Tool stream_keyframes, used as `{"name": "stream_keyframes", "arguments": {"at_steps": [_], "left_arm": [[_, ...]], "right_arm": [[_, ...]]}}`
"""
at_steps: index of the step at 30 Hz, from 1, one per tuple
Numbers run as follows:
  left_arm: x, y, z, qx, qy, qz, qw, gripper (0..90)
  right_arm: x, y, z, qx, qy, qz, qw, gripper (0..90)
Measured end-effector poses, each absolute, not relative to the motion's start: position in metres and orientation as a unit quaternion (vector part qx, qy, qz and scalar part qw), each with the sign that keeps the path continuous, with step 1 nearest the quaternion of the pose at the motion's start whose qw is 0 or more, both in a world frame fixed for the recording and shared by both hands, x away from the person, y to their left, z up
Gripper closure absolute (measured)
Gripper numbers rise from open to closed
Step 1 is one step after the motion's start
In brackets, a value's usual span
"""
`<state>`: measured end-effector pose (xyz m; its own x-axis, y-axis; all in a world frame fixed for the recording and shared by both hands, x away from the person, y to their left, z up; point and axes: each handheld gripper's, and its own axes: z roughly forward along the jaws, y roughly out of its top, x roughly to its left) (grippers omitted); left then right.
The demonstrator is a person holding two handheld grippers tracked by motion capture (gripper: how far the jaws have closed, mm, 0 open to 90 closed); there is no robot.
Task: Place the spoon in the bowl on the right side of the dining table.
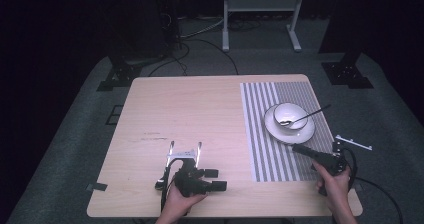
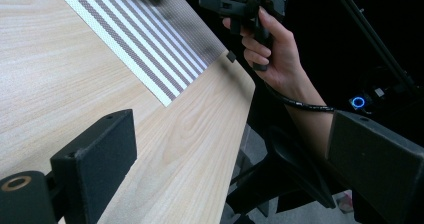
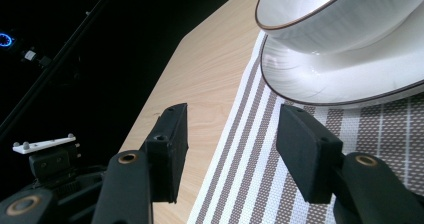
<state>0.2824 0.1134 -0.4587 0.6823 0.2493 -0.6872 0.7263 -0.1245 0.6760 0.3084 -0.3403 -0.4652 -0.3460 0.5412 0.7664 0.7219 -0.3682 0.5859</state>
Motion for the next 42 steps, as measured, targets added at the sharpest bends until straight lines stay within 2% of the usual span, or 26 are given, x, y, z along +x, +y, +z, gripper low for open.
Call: {"name": "stream_keyframes", "arguments": {"at_steps": [42], "left_arm": [[0.281,0.116,-0.458,0.719,0.339,-0.208,0.570,4.8]], "right_arm": [[0.280,-0.309,-0.477,-0.538,-0.594,-0.593,0.077,44.2]]}}
